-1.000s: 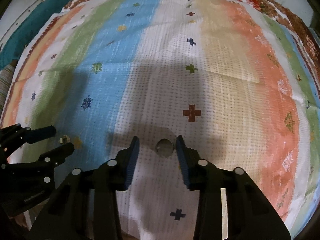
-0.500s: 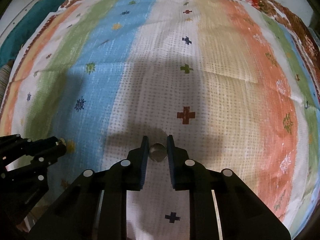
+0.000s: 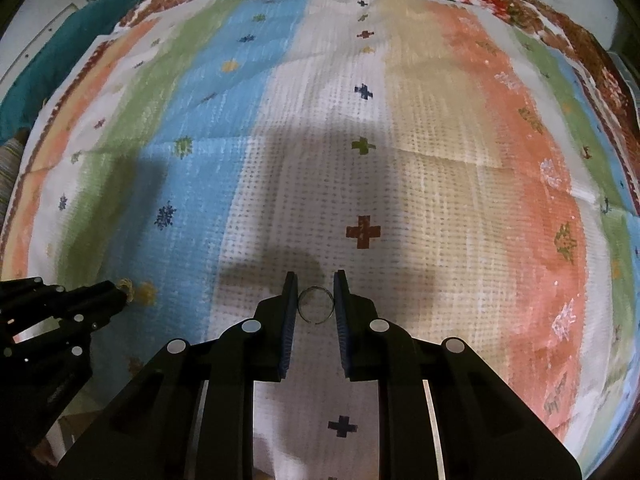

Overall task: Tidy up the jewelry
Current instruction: 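Lift and carry both rings back over the silver tin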

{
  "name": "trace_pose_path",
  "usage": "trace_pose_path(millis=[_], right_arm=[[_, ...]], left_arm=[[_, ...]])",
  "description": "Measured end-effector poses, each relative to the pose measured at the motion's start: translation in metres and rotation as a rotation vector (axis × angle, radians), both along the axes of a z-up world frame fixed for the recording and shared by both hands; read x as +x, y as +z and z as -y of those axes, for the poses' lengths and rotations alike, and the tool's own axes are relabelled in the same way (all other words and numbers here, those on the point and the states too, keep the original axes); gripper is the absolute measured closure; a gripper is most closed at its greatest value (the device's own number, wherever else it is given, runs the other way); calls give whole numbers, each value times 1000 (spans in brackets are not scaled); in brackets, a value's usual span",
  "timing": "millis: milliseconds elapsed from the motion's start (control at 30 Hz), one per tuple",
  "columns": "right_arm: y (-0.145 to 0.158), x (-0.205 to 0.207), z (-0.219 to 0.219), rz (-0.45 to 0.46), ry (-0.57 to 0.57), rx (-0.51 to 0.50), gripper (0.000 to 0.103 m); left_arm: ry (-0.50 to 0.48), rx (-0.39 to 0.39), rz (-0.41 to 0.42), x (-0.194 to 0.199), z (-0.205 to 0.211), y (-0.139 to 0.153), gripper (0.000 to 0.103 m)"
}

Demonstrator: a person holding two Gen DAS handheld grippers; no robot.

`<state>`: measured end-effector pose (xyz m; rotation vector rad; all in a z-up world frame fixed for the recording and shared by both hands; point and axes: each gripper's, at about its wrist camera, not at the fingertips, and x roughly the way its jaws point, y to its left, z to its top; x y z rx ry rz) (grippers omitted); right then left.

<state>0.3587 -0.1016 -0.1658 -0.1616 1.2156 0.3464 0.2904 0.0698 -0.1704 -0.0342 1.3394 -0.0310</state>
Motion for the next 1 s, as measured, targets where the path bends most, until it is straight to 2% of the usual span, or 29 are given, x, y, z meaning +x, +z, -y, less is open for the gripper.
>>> trace_pose_path(millis=[500, 1000], right_arm=[[25, -29, -5, 53, 39, 6, 84], [61, -57, 5, 131, 44, 29, 84]], left_arm=[[16, -14, 42, -15, -1, 26, 93], [30, -31, 151, -36, 9, 76, 93]])
